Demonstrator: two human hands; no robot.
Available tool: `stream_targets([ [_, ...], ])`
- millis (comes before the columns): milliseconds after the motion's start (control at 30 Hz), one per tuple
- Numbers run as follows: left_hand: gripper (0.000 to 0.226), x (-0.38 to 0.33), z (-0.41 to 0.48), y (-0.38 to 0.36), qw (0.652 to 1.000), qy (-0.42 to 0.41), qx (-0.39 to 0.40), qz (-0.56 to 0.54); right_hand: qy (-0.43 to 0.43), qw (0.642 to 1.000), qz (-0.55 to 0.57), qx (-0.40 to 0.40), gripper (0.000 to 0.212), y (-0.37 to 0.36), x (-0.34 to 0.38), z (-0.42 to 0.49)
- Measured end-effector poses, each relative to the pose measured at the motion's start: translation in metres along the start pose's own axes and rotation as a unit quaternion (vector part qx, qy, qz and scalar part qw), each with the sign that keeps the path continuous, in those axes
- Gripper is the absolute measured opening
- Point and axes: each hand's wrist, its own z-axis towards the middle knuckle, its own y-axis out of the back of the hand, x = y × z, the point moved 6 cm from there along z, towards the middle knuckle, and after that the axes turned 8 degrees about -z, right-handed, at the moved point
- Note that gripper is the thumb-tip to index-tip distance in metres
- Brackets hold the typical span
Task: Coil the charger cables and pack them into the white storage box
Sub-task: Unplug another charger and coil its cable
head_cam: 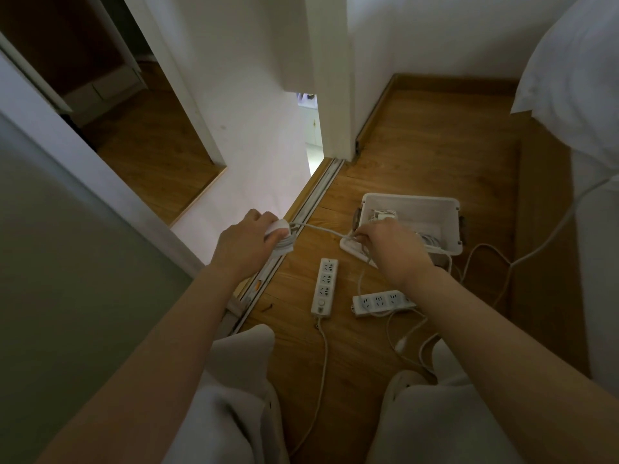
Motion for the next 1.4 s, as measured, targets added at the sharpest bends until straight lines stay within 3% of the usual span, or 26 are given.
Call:
stream_targets([
  [67,0.037,0.011,0.000,0.000,0.999,0.011,0.011,0.047,-0.020,0.999,0.020,0.028,0.024,-0.003,-0.007,-0.003],
  [167,0.035,0.017,-0.004,0.009,0.999,0.052,0.001,0.005,-0.046,0.993,0.065,0.088,0.025,-0.014,-0.019,-0.009],
  [267,0.035,0.001,-0.006,0.008,0.999,0.015,0.000,-0.038,-0.048,0.985,0.023,0.166,0.033,-0.027,-0.022,-0.018],
  [333,0.034,-0.016,-0.007,0.005,0.996,-0.023,0.007,-0.084,-0.035,0.986,0.018,0.163,0.046,-0.027,-0.015,-0.021],
  [433,0.030,-0.042,-0.009,0.000,0.984,-0.062,0.027,-0.165,-0.023,0.970,0.207,0.128,0.074,-0.016,0.003,-0.022],
  [500,0.027,-0.058,-0.012,-0.003,0.973,-0.091,0.045,-0.208,-0.007,0.947,0.305,0.104,0.082,-0.012,0.016,-0.020],
  [567,0.028,-0.067,-0.013,-0.003,0.961,-0.108,0.053,-0.251,0.010,0.929,0.360,0.089,0.080,-0.012,0.023,-0.018],
  [633,0.027,-0.069,-0.013,-0.002,0.951,-0.106,0.056,-0.285,0.014,0.932,0.358,0.046,0.067,-0.008,0.018,-0.014],
  [733,0.028,-0.069,-0.014,-0.004,0.944,-0.108,0.071,-0.303,0.036,0.976,0.208,-0.055,0.028,0.003,0.002,-0.008],
  [800,0.028,-0.070,-0.016,-0.007,0.948,-0.117,0.078,-0.286,0.061,0.981,0.174,-0.052,0.015,-0.001,0.000,-0.007],
  [933,0.028,-0.067,-0.013,-0.011,0.957,-0.122,0.062,-0.256,0.050,0.964,0.254,0.054,0.015,-0.017,0.008,-0.010],
  [1167,0.035,-0.040,-0.001,-0.014,0.985,-0.031,0.016,-0.169,-0.012,0.968,0.251,0.022,0.029,-0.020,-0.002,-0.001],
  [1300,0.038,-0.024,0.001,-0.022,0.990,0.049,0.030,-0.129,0.008,0.972,0.225,0.071,0.032,-0.021,0.003,-0.009],
  [1400,0.037,-0.014,0.004,-0.022,0.979,0.109,0.009,-0.170,0.031,0.976,0.203,0.070,0.034,-0.019,0.017,-0.015],
])
